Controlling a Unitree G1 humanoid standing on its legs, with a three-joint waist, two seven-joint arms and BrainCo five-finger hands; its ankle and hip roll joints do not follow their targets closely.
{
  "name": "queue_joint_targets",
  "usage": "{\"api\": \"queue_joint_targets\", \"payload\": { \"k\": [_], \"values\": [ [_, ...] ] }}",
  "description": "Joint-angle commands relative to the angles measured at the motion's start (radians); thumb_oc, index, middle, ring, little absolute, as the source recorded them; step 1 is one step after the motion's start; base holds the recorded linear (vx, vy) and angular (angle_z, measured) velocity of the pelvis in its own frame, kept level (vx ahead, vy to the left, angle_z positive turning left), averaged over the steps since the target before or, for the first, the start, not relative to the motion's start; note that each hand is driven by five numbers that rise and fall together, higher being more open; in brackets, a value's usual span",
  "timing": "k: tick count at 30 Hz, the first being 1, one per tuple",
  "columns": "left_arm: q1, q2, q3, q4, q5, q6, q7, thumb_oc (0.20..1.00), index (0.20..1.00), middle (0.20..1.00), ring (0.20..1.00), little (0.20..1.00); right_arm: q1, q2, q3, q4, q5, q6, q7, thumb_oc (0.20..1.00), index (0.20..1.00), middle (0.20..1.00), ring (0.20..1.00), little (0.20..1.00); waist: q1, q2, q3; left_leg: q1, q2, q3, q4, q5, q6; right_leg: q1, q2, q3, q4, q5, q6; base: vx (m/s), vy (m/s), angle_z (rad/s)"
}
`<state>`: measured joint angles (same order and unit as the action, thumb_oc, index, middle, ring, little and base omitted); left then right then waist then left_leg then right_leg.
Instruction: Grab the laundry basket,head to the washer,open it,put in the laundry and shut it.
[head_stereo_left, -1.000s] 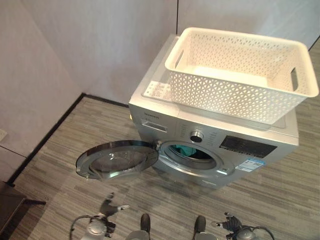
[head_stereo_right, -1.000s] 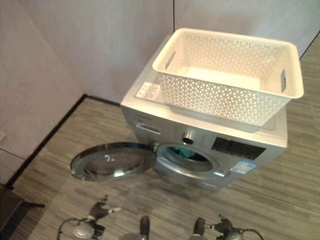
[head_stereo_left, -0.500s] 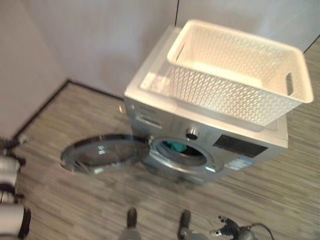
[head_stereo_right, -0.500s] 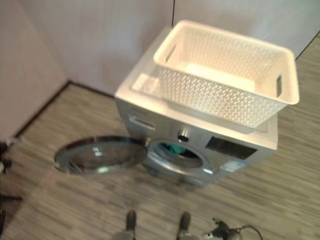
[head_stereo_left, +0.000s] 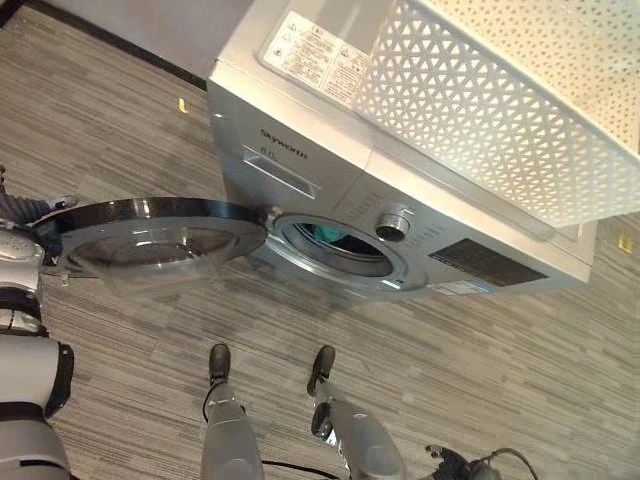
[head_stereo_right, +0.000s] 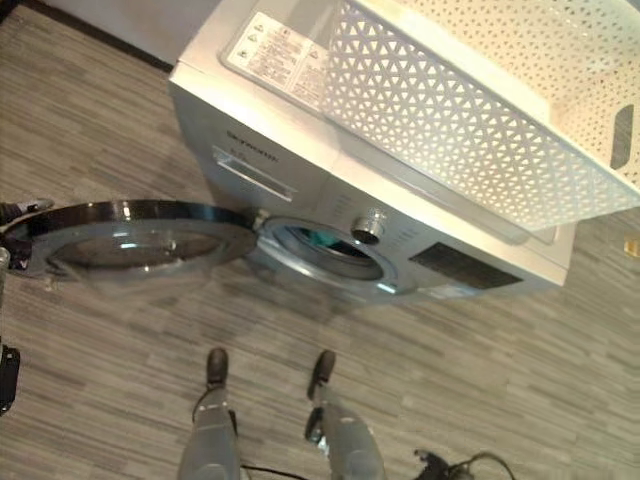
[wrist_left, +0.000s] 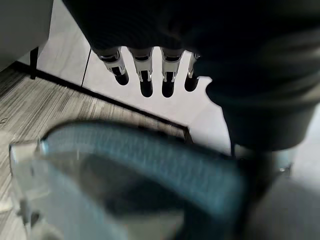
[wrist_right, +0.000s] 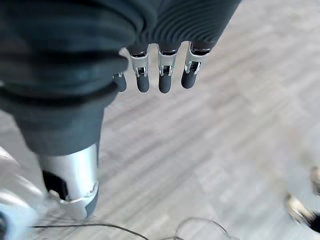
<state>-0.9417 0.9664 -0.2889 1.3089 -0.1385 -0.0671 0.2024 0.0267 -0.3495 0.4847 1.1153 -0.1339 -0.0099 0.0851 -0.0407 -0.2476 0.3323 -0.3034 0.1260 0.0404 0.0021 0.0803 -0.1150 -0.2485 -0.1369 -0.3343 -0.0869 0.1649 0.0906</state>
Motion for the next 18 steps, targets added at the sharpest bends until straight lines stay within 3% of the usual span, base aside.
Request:
{"api": "queue_joint_targets", "payload": {
  "k": [1, 2, 5, 8, 10, 12, 16, 18],
  "values": [
    [0.065, -0.035, 0.005, -0.008, 0.067, -0.038, 0.029, 1.000, 1.000, 1.000, 1.000, 1.000, 0.039, -0.008, -0.006, 0.022, 0.001, 0.017, -0.003, 1.000, 1.000, 1.000, 1.000, 1.000, -0.016, -0.012, -0.038, -0.075, -0.053, -0.040, 0.142, -0.101, 0.053, -0.026, -0.078, 0.106, 0.079, 0.004, 0.125, -0.02, 0.073, -0.20],
    [0.067, -0.035, 0.006, -0.009, 0.067, -0.038, 0.029, 1.000, 1.000, 1.000, 1.000, 1.000, 0.039, -0.008, -0.005, 0.022, 0.001, 0.017, -0.003, 1.000, 1.000, 1.000, 1.000, 1.000, -0.017, -0.011, -0.039, -0.076, -0.053, -0.039, 0.142, -0.101, 0.053, -0.026, -0.078, 0.106, 0.079, 0.004, 0.125, -0.07, 0.045, -0.14],
    [0.289, -0.202, 0.055, -0.083, 0.080, -0.056, 0.026, 1.000, 1.000, 1.000, 1.000, 1.000, 0.011, 0.008, -0.049, -0.011, 0.044, -0.002, -0.030, 1.000, 1.000, 1.000, 1.000, 1.000, -0.005, 0.031, -0.044, -0.082, -0.022, 0.007, 0.154, -0.097, 0.064, 0.012, -0.077, 0.092, 0.176, -0.072, 0.094, -0.14, 0.069, -0.20],
    [0.339, -0.242, 0.072, -0.105, 0.066, -0.065, 0.024, 1.000, 1.000, 1.000, 1.000, 1.000, 0.005, 0.011, -0.057, -0.019, 0.052, -0.007, -0.038, 1.000, 1.000, 1.000, 1.000, 1.000, 0.004, 0.034, -0.045, -0.077, -0.017, 0.018, 0.153, -0.094, 0.066, 0.022, -0.072, 0.091, 0.195, -0.097, 0.086, -0.07, 0.015, -0.32],
    [0.455, -0.349, 0.111, -0.163, 0.013, -0.089, 0.031, 1.000, 1.000, 1.000, 1.000, 1.000, 0.001, 0.031, -0.079, -0.022, 0.065, -0.017, -0.056, 1.000, 1.000, 1.000, 1.000, 1.000, 0.027, 0.037, -0.058, -0.061, -0.014, 0.030, 0.153, -0.090, 0.071, 0.053, -0.048, 0.097, 0.231, -0.151, 0.070, -0.03, -0.097, -0.33],
    [0.658, -0.544, 0.135, -0.321, -0.120, -0.139, 0.040, 1.000, 1.000, 1.000, 1.000, 1.000, -0.009, 0.061, -0.107, -0.028, 0.084, -0.013, -0.075, 1.000, 1.000, 1.000, 1.000, 1.000, 0.098, 0.045, -0.064, -0.036, -0.014, 0.047, 0.159, -0.074, 0.070, 0.133, -0.014, 0.056, 0.226, -0.217, 0.044, -0.13, -0.272, -0.21],
    [0.786, -0.619, 0.119, -0.451, -0.171, -0.140, 0.015, 1.000, 1.000, 1.000, 1.000, 1.000, -0.016, 0.052, -0.103, -0.072, 0.070, -0.014, -0.085, 1.000, 1.000, 1.000, 1.000, 1.000, 0.138, 0.065, -0.063, -0.024, -0.003, 0.046, 0.163, -0.047, 0.058, 0.184, 0.020, 0.052, 0.160, -0.240, 0.020, -0.11, -0.235, -0.19],
    [0.846, -0.648, 0.092, -0.534, -0.206, -0.136, -0.018, 1.000, 1.000, 1.000, 1.000, 1.000, -0.013, 0.027, -0.084, -0.177, 0.054, -0.014, -0.090, 1.000, 1.000, 1.000, 1.000, 1.000, 0.150, 0.090, -0.053, -0.026, 0.014, 0.019, 0.159, 0.008, 0.040, 0.213, 0.064, 0.070, 0.110, -0.249, -0.008, -0.18, -0.313, -0.11]
  ]
}}
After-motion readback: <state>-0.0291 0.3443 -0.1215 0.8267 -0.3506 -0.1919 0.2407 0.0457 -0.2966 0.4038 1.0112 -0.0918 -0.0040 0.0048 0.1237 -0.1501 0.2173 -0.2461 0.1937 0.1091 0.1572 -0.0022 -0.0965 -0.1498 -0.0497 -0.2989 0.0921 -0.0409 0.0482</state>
